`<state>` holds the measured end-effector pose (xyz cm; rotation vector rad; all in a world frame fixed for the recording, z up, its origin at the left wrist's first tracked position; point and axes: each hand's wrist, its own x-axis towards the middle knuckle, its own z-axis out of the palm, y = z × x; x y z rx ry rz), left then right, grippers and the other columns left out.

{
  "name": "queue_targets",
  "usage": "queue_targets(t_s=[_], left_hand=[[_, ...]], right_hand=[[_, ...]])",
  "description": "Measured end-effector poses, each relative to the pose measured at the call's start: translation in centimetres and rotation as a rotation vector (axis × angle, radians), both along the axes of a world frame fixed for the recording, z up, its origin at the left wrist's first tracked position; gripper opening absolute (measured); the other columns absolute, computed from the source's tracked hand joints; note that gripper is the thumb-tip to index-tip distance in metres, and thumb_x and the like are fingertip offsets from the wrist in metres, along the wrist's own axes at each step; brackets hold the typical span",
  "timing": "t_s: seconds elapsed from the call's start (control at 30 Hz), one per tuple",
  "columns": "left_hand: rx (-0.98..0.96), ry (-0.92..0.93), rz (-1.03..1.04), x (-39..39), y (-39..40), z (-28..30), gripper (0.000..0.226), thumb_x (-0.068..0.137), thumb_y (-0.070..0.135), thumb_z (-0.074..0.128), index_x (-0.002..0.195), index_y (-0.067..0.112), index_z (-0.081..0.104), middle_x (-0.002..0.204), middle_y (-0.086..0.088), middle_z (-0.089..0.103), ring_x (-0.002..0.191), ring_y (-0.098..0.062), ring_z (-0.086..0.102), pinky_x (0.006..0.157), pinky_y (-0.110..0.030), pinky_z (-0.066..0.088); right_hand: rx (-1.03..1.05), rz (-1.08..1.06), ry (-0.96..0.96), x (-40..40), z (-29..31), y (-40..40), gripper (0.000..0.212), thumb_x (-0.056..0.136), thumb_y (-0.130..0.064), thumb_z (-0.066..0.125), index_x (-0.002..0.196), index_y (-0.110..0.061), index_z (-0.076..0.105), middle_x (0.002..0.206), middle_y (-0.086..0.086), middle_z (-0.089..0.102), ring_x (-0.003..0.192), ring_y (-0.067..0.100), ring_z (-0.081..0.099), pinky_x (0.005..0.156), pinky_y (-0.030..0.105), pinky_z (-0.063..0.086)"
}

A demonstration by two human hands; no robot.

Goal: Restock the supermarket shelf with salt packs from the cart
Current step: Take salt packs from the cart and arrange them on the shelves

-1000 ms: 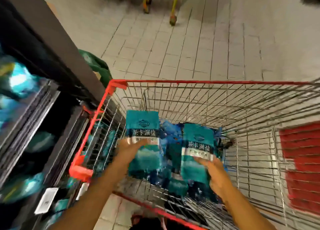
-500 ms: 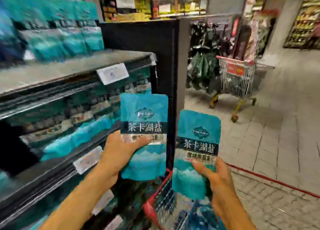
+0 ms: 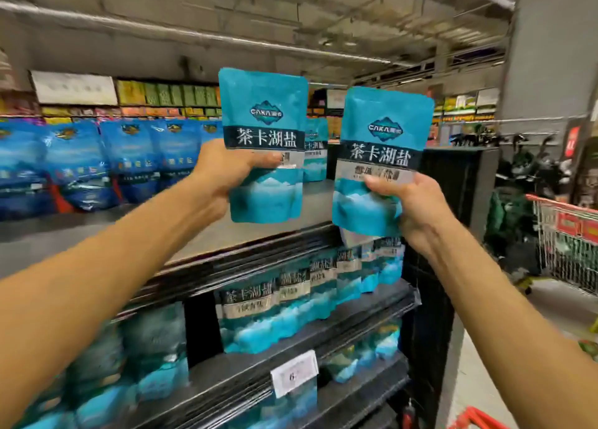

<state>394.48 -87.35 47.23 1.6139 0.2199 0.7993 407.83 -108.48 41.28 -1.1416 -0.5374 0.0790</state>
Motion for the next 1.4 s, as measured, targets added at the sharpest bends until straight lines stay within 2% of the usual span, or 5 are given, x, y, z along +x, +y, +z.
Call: queue_targets(t_s=[0.3,0.77,1.07,1.2,1.4], left_hand=[[-0.223,-0.017,0.219,13.1,10.6,-1.5,0.035,0.077,-0.005,0.076,0.111,-0.002,0.068,0.110,-0.022,0.070,0.100,-0.038,0.069,0.087,-0.056,0.056],[0.175,0.249,0.282,25.0,19.4,-4.1,0.030,0.072,0.009,0.086,0.091,0.020,0.065,0.092,0.003,0.072,0.076,-0.004,0.065,0.060,-0.018,0.050],[0.250,0.323,0.271,27.0,19.0,-6.1,0.053,0.072,0.019,0.086,0.119,0.023,0.062,0.115,0.000,0.070,0.100,-0.018,0.067,0.095,-0.037,0.055],[0.227,0.238,0.363,27.8,18.0,-7.0,0.069,0.079,0.026,0.081,0.139,0.020,0.048,0.138,0.001,0.056,0.121,-0.018,0.055,0.108,-0.035,0.043],[0.244,0.355,0.300,27.9,17.3,-6.4,0.053,0.076,0.022,0.084,0.118,0.021,0.051,0.124,-0.001,0.064,0.108,-0.019,0.058,0.093,-0.027,0.044]], right_hand=[[-0.266,0.096,0.076,15.5,4.7,12.1,0.042,0.077,0.007,0.074,0.117,-0.001,0.067,0.113,0.014,0.072,0.103,0.030,0.070,0.089,0.044,0.057],[-0.363,0.355,0.148,30.5,3.2,21.8,0.037,0.085,0.000,0.068,0.121,-0.008,0.065,0.117,0.013,0.071,0.109,0.031,0.067,0.100,0.051,0.049],[-0.834,0.228,-0.038,34.3,3.5,21.5,0.048,0.075,-0.006,0.079,0.118,-0.023,0.065,0.125,0.002,0.065,0.123,0.028,0.052,0.088,0.044,0.048],[-0.858,0.126,-0.122,34.7,3.9,21.1,0.042,0.076,-0.003,0.078,0.115,-0.015,0.067,0.122,0.006,0.068,0.122,0.029,0.056,0.107,0.048,0.042],[-0.761,0.049,-0.074,35.2,3.2,20.8,0.039,0.078,0.003,0.076,0.112,-0.014,0.064,0.123,0.009,0.067,0.121,0.028,0.058,0.106,0.046,0.046]])
